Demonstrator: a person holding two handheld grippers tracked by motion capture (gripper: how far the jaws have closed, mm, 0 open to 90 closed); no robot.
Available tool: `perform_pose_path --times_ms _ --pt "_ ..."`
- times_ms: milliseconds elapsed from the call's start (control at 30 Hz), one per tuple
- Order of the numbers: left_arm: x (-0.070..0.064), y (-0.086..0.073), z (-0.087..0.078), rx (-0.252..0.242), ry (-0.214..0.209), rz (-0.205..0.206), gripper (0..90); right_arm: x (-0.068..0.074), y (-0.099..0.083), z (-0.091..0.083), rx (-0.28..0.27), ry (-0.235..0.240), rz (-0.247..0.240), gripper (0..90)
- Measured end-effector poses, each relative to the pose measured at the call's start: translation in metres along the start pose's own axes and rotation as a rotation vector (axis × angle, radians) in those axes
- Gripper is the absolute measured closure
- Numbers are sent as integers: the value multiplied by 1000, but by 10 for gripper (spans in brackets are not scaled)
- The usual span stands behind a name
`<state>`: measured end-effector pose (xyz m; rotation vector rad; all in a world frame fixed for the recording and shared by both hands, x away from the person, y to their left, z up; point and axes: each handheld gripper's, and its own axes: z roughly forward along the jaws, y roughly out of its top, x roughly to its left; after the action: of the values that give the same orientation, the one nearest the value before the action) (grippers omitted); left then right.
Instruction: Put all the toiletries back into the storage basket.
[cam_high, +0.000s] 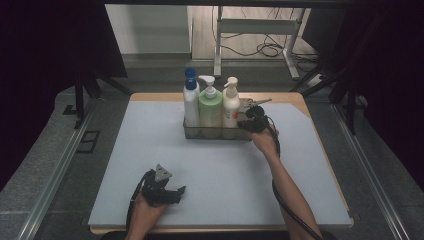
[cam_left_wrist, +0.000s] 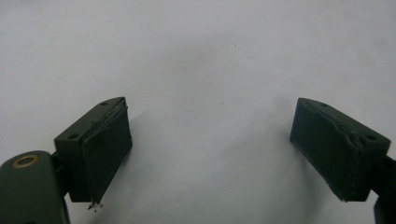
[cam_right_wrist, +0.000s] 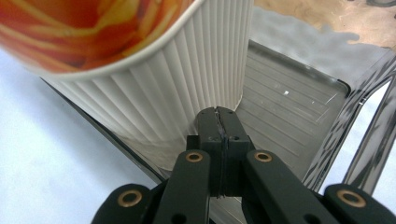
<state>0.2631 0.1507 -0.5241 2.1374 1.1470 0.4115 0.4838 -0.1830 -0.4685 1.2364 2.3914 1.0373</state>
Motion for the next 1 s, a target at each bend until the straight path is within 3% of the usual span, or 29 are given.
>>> perform_pose_path --times_ms 1000 --pt "0 0 0 1 1 0 121 3 0 -1 14 4 -17 900"
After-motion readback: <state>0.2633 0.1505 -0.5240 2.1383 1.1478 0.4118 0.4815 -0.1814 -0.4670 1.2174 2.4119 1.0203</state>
